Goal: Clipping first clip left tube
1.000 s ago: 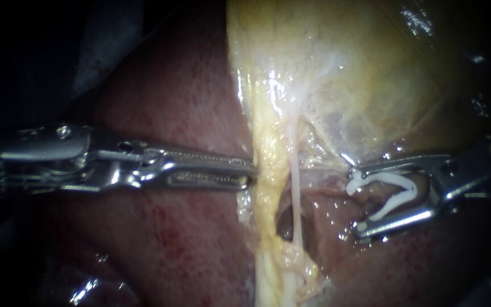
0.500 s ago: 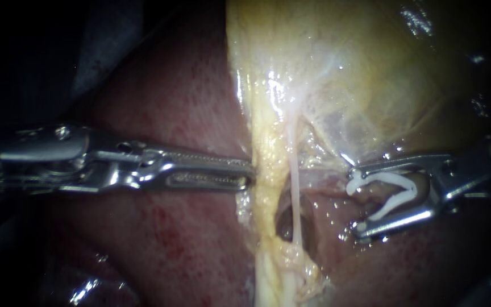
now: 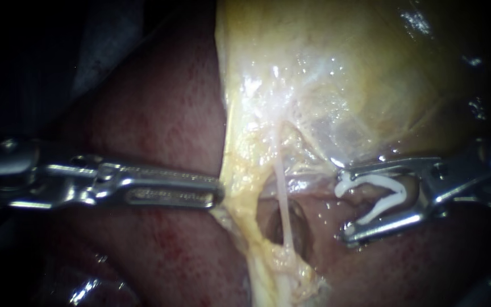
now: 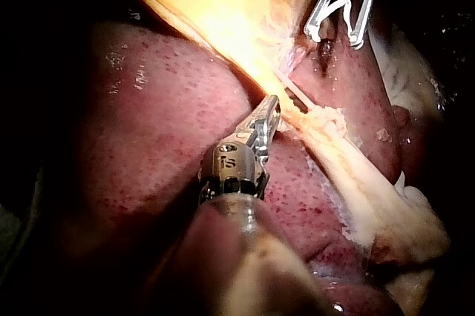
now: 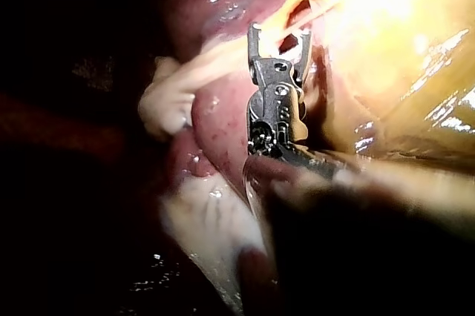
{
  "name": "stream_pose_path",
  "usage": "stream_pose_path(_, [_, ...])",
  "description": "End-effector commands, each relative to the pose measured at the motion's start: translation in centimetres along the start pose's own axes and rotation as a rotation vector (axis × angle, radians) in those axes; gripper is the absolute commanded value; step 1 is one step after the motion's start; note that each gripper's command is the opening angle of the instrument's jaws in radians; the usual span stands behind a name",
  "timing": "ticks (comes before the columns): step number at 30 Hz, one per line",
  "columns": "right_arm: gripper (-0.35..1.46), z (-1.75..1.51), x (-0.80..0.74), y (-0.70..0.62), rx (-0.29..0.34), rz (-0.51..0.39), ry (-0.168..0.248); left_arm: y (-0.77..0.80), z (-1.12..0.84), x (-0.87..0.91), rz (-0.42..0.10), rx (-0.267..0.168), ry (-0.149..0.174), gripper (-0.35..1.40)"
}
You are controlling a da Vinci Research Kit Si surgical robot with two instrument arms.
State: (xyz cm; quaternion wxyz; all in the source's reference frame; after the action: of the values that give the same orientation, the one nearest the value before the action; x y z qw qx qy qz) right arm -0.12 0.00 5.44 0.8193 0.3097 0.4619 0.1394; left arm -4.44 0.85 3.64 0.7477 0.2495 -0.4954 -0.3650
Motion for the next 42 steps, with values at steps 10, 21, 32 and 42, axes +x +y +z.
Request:
stream_pose_path(10, [0.56, 0.24, 0.09, -0.07, -0.015, 0.003, 0.001, -0.11, 0.00, -0.02, -0.001, 0.001, -0.006, -0.35])
stream_pose_path(21, [0.56, 0.66, -0.08, -0.09, 0.005, -0.014, -0.014, -0.14, -0.01, -0.05, -0.002, 0.004, -0.011, -0.35])
stream_pose_path(32, [0.56, 1.01, -0.27, -0.04, 0.033, -0.031, -0.031, -0.17, -0.02, -0.08, -0.004, 0.006, -0.017, -0.35])
stream_pose_path(42, [0.56, 1.10, -0.41, 0.08, 0.034, -0.044, -0.035, -0.21, -0.03, -0.10, -0.005, 0.008, -0.020, -0.35])
